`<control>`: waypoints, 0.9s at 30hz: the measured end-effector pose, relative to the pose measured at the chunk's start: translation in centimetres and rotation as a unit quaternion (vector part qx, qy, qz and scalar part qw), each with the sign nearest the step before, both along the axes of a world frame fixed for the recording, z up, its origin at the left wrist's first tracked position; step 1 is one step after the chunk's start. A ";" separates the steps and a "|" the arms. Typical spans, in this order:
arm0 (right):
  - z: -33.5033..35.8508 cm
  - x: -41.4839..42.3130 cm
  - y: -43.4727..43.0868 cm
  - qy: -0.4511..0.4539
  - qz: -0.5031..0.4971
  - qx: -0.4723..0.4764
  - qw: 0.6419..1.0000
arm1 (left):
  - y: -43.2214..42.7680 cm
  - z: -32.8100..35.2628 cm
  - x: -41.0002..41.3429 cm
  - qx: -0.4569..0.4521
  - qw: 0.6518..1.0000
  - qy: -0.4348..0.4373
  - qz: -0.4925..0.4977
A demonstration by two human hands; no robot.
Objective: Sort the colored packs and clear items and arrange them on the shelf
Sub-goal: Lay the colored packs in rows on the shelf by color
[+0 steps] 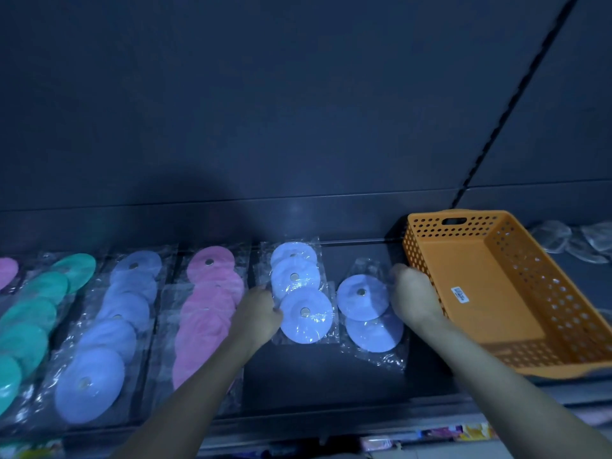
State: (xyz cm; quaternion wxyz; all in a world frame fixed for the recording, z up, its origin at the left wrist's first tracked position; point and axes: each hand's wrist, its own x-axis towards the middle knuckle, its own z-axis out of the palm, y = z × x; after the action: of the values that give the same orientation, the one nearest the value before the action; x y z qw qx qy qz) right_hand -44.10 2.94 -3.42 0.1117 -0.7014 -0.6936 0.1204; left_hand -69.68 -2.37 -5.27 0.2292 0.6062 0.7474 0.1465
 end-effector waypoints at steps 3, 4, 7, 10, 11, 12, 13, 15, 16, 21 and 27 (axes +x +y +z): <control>-0.1 -0.1 0.1 0.013 0.002 0.010 1.000 | -0.3 0.2 0.1 0.050 0.999 -0.002 -0.005; -0.2 0.0 0.1 0.020 -0.002 0.010 1.000 | -0.4 0.1 0.1 0.081 0.996 0.013 -0.033; -0.6 0.1 0.0 0.050 -0.024 -0.007 0.998 | -0.8 -0.1 0.4 0.124 0.978 0.074 -0.150; -0.3 0.0 0.2 0.129 -0.052 -0.064 0.988 | -1.0 -1.3 0.5 0.030 0.970 0.107 -0.217; -0.3 0.0 0.2 0.155 -0.055 -0.085 0.983 | -1.0 -1.7 0.4 0.006 0.970 0.106 -0.217; -0.5 -0.2 0.1 0.175 -0.059 -0.099 0.978 | -1.1 -2.1 0.3 -0.007 0.972 0.099 -0.215; -0.6 -0.3 -0.1 0.194 -0.069 -0.107 0.973 | -1.1 -2.3 0.3 -0.015 0.973 0.091 -0.210; -0.9 -0.4 -0.4 0.239 -0.109 -0.109 0.959 | -1.0 -2.4 0.2 -0.015 0.977 0.073 -0.200; -1.0 -0.5 -0.4 0.261 -0.129 -0.106 0.951 | -1.0 -2.4 0.2 -0.014 0.979 0.066 -0.195; 0.1 -0.5 0.0 0.266 -0.126 -0.052 0.954 | -1.0 -2.1 0.8 0.011 0.986 0.056 -0.159; 2.8 0.2 0.4 0.291 -0.114 0.056 0.948 | -1.7 -1.6 0.9 0.058 0.989 0.053 -0.124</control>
State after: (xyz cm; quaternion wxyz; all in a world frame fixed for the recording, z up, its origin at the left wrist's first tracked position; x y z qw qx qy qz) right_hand -43.85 3.37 -0.59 0.3609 -0.7026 -0.5523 0.2667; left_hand -68.75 -4.05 -6.84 0.1702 0.7134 0.6676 0.1278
